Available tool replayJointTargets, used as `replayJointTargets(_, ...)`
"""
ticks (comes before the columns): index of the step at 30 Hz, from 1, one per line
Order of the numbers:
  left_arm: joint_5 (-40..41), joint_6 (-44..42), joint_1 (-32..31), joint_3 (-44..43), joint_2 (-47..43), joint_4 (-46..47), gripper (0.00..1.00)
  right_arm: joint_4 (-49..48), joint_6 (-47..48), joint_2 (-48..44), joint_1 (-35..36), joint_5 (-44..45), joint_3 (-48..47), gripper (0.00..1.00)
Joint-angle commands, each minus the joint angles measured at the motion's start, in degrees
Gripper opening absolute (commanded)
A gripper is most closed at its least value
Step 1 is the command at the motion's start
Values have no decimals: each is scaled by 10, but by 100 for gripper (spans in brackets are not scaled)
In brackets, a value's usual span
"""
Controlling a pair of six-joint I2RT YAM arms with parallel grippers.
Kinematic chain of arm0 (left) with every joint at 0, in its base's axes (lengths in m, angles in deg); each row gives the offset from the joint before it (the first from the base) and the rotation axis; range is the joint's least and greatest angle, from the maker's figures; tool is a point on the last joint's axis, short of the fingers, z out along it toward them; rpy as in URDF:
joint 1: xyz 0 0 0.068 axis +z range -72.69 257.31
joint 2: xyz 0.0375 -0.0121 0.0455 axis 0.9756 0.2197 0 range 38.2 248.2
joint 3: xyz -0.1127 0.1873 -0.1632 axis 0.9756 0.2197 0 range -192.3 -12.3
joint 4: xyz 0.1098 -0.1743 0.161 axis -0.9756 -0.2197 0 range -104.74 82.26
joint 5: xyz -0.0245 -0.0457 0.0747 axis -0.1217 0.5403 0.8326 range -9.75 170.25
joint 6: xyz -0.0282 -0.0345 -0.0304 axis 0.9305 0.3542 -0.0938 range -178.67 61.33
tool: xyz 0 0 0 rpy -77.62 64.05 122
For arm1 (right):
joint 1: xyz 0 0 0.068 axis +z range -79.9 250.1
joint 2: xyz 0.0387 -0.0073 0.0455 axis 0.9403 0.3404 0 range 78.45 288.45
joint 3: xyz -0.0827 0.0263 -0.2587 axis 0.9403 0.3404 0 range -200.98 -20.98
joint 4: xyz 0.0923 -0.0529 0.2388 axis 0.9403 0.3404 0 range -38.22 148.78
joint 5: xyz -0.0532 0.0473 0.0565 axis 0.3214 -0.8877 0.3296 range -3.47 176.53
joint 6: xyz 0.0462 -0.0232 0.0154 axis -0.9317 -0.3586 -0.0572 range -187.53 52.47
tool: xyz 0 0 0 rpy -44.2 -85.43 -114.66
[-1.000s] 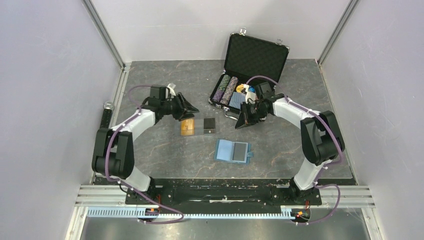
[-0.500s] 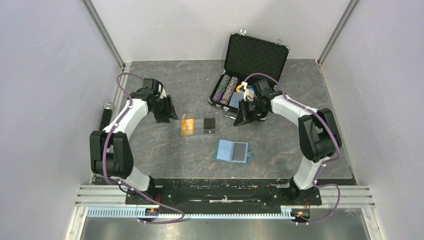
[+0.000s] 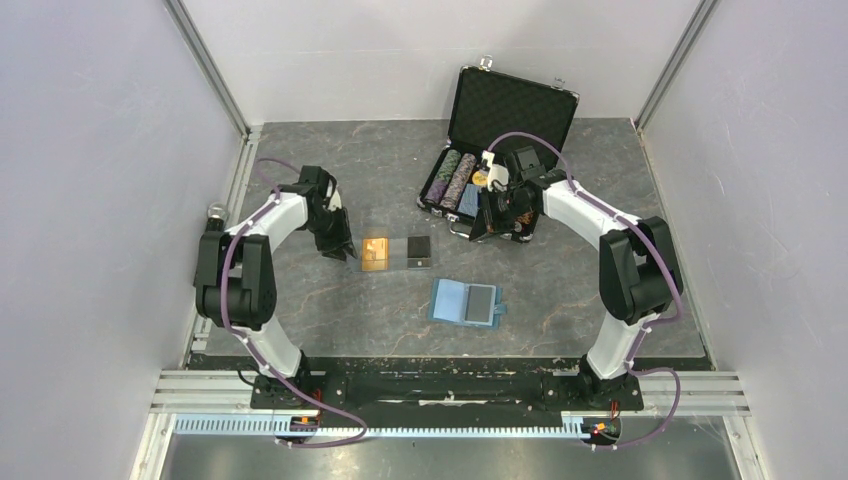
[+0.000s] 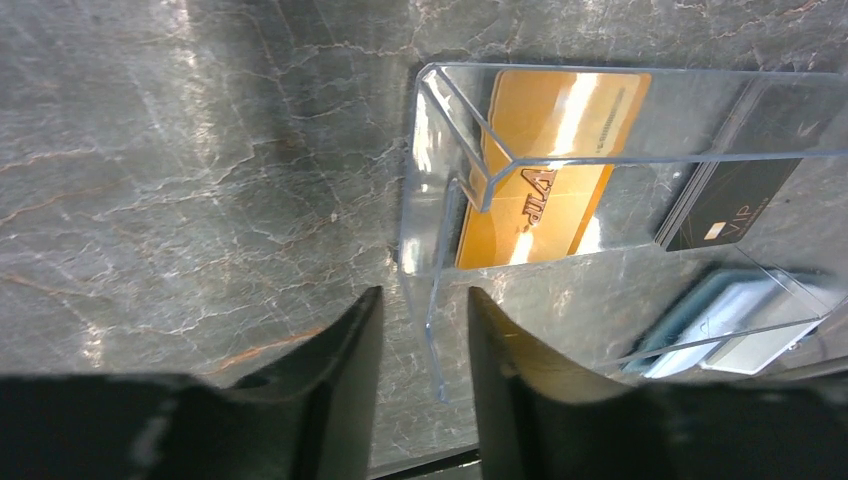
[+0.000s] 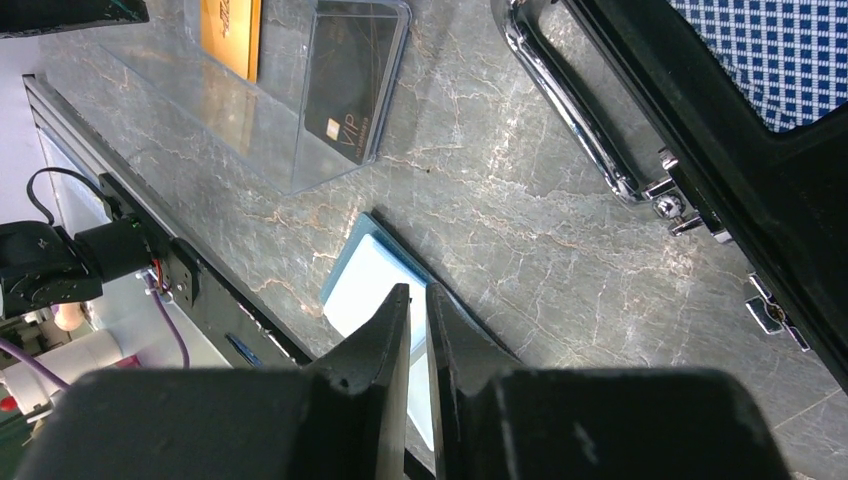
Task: Put the credit cards into the card holder
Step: Move the storage box to the center of the board.
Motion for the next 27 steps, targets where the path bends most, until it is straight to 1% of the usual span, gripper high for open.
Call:
replayJointTargets(1, -34, -16, -17, -12, 4, 25, 32, 11, 6, -10, 5, 6, -26, 13)
replayJointTargets(7, -39, 15, -54, -5, 3, 37, 19, 5, 1, -1, 19, 1, -47, 13)
replayJointTargets(8, -44, 25, -60, -1, 1, 42, 15, 3, -2, 2, 23, -1, -52, 13)
replayJointTargets(13, -51, 85, -99, 17, -7, 72, 7, -18, -16, 18, 45, -15, -72, 13)
replayJointTargets(19, -37, 148, -148, 34, -9, 104, 6, -53, -28, 47, 74, -28, -78, 13)
replayJointTargets(22, -39, 196, -158, 61, -17, 135, 8, -90, -33, 60, 86, -25, -61, 14)
replayJointTargets(25, -45, 231, -168, 80, -26, 162, 10, -104, -29, 76, 95, -11, -58, 17)
replayJointTargets(27, -46, 242, -173, 86, -33, 171, 12, -107, -25, 85, 99, 0, -59, 21)
